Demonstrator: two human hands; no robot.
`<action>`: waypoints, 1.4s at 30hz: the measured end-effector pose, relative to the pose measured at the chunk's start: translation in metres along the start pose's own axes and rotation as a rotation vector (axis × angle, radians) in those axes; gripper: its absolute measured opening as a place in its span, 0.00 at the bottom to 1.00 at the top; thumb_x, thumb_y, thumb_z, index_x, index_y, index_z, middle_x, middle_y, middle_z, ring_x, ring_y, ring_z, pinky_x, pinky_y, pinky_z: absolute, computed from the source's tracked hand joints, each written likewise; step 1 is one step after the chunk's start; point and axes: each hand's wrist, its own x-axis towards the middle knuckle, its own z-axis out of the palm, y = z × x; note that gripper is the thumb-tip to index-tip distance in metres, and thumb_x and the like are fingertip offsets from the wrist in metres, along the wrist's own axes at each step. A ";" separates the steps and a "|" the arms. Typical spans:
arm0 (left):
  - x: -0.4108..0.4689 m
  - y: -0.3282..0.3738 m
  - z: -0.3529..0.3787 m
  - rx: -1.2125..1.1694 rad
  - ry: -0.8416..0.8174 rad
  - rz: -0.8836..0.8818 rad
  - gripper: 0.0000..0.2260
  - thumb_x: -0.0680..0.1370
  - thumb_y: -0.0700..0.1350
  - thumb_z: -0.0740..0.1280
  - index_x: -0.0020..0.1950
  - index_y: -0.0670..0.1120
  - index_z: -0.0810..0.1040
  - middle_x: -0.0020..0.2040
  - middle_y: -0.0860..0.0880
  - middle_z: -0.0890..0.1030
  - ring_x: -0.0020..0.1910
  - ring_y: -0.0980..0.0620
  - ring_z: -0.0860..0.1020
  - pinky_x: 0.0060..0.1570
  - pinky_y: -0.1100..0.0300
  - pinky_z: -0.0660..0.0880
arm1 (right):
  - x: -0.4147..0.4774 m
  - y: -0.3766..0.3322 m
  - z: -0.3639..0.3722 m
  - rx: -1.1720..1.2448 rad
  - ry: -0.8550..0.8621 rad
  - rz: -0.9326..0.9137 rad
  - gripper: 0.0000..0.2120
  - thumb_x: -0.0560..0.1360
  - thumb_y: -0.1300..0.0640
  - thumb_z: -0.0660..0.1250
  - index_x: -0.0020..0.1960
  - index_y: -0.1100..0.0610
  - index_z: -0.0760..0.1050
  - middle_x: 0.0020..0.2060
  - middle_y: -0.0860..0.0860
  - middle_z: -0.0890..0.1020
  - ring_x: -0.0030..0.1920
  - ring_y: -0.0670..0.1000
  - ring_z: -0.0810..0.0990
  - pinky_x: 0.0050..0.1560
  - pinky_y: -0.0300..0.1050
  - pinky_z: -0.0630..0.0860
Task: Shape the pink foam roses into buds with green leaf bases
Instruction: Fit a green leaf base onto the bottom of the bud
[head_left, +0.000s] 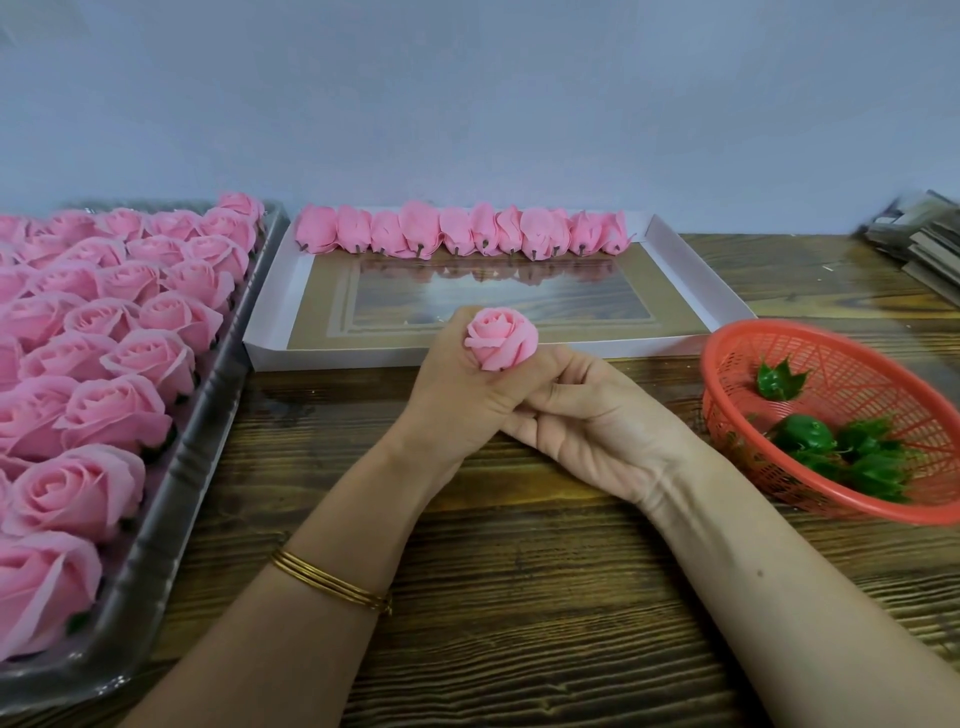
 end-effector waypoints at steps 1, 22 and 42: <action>0.000 0.000 0.000 -0.001 -0.001 -0.005 0.16 0.65 0.44 0.73 0.47 0.39 0.72 0.38 0.48 0.74 0.40 0.52 0.76 0.44 0.55 0.77 | 0.000 0.000 0.000 -0.014 0.005 -0.004 0.11 0.69 0.71 0.61 0.51 0.70 0.73 0.57 0.64 0.79 0.57 0.57 0.81 0.61 0.52 0.77; 0.005 0.009 -0.007 0.105 0.047 -0.031 0.36 0.62 0.43 0.82 0.66 0.54 0.73 0.55 0.57 0.76 0.48 0.65 0.79 0.50 0.64 0.79 | 0.005 0.002 0.000 -0.056 0.061 -0.139 0.19 0.68 0.73 0.60 0.59 0.75 0.72 0.60 0.69 0.77 0.63 0.63 0.77 0.65 0.53 0.74; 0.005 0.054 -0.010 1.100 -0.042 0.023 0.15 0.77 0.56 0.67 0.61 0.54 0.71 0.54 0.51 0.68 0.55 0.46 0.72 0.50 0.57 0.64 | 0.005 0.011 0.011 -0.255 0.066 -0.225 0.20 0.71 0.76 0.62 0.31 0.55 0.82 0.37 0.53 0.84 0.42 0.50 0.82 0.56 0.44 0.78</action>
